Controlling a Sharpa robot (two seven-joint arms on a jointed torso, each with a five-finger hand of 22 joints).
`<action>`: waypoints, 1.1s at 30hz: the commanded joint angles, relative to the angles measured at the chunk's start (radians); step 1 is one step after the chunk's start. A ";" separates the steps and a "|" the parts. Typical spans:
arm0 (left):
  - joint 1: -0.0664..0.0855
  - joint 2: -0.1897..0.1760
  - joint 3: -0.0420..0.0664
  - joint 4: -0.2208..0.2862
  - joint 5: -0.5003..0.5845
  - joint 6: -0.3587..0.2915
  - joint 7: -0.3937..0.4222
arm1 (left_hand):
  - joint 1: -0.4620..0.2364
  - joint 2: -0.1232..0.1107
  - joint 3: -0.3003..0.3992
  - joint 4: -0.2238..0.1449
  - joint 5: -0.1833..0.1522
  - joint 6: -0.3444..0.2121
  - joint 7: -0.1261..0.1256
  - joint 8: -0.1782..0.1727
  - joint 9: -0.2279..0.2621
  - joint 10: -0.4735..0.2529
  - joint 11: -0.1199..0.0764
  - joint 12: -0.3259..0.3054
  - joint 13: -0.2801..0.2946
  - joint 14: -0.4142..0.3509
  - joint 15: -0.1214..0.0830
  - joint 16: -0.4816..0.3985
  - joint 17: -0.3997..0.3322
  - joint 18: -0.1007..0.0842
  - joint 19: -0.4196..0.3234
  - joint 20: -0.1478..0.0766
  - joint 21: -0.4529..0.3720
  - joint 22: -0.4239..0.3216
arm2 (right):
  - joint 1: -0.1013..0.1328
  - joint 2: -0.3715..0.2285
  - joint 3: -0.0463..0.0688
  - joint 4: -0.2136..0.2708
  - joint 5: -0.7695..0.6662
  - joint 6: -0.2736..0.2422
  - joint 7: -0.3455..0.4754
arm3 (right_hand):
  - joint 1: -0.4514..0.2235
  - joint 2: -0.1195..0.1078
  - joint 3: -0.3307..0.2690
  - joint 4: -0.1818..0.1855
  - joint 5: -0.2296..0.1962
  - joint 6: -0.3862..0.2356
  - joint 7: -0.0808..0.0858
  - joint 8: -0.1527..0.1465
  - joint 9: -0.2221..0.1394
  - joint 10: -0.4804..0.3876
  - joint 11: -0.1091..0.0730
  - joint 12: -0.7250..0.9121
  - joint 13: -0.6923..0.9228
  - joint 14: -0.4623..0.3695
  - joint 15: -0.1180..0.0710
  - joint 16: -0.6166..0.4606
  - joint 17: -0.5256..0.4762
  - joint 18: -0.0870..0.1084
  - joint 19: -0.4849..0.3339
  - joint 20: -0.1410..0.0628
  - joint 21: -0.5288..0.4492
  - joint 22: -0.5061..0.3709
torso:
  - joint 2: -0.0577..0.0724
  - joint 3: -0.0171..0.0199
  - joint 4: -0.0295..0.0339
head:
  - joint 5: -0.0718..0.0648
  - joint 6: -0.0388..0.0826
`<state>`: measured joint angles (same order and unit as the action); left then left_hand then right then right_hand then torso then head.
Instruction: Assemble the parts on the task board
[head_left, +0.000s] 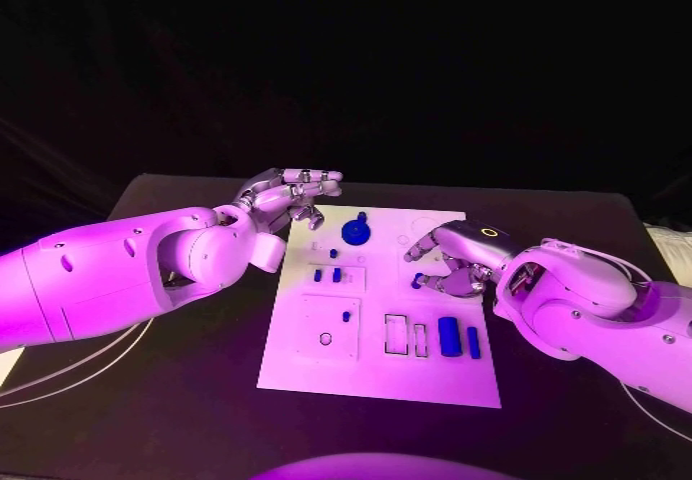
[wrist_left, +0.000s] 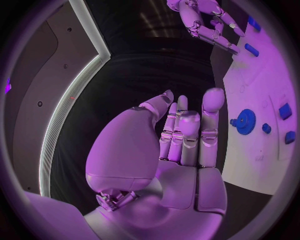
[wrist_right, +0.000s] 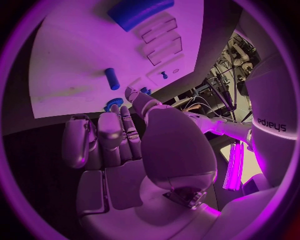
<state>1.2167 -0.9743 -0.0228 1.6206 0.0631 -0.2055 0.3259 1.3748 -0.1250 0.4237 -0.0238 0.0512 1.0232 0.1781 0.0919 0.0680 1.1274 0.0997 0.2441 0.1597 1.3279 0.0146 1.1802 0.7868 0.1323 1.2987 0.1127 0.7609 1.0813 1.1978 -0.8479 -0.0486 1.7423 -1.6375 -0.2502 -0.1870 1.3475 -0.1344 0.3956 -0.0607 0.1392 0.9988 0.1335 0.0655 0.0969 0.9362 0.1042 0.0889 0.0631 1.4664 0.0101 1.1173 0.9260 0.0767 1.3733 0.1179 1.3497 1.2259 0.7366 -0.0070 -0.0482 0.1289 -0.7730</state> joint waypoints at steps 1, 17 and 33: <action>0.000 0.000 0.001 0.002 0.000 0.020 0.003 | -0.001 0.011 -0.006 0.002 0.003 -0.008 0.002 0.002 -0.001 -0.006 -0.001 0.004 0.001 -0.006 -0.001 -0.005 -0.001 0.018 -0.004 -0.001 -0.004 -0.001 | 0.002 -0.005 0.000 -0.006 -0.035 0.062 -0.047 | 0.001 -0.003 -0.007 0.001 0.001 -0.003 -0.004 -0.003 -0.001 -0.006 -0.001 -0.004 0.000 0.002 -0.008 -0.004 0.000 0.005 0.001 -0.008 -0.005 0.000 | 0.000 0.0014 -0.0016 | -0.005 0.004; 0.000 0.001 0.001 -0.004 0.000 0.029 0.000 | -0.002 0.011 -0.007 0.002 0.003 -0.008 0.003 0.003 -0.001 -0.006 0.000 0.006 0.002 -0.007 -0.001 -0.004 -0.001 0.018 -0.005 0.000 -0.006 -0.002 | -0.002 0.024 -0.001 -0.040 -0.044 0.132 -0.049 | 0.025 0.027 -0.020 0.005 0.004 0.041 -0.004 0.005 -0.002 0.083 -0.003 0.053 0.003 0.005 0.001 0.001 -0.002 0.003 0.006 -0.002 -0.006 0.001 | 0.002 -0.0005 0.0010 | -0.002 0.001; 0.000 0.001 0.001 -0.003 0.000 0.033 -0.002 | -0.003 0.011 -0.008 0.003 0.003 -0.009 0.003 0.003 -0.001 -0.006 0.000 0.007 0.002 -0.007 0.000 -0.004 -0.001 0.018 -0.004 0.000 -0.006 -0.002 | -0.011 0.066 -0.005 -0.070 -0.035 0.149 -0.032 | 0.035 0.044 0.018 0.006 -0.007 0.075 0.003 0.007 -0.001 0.169 -0.022 0.073 0.003 0.008 -0.014 0.011 0.006 0.001 0.014 -0.014 0.002 0.012 | 0.001 -0.0004 0.0018 | 0.003 -0.003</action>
<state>1.2167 -0.9740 -0.0229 1.6160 0.0631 -0.1938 0.3211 1.3748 -0.1250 0.4210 -0.0210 0.0512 1.0196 0.1815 0.0919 0.0681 1.1274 0.0997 0.2478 0.1603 1.3279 0.0146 1.1802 0.7870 0.1322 1.2988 0.1127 0.7610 1.0801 1.1905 -0.7845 -0.0517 1.6732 -1.6682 -0.1272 -0.2291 1.3808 -0.1012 0.4088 -0.0538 0.1366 1.0724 0.1353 0.0698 0.0950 1.1026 0.0816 0.1577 0.0655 1.4648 0.0014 1.1255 0.9322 0.0768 1.3842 0.1071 1.3498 1.2379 0.7374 -0.0078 -0.0462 0.1307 -0.7758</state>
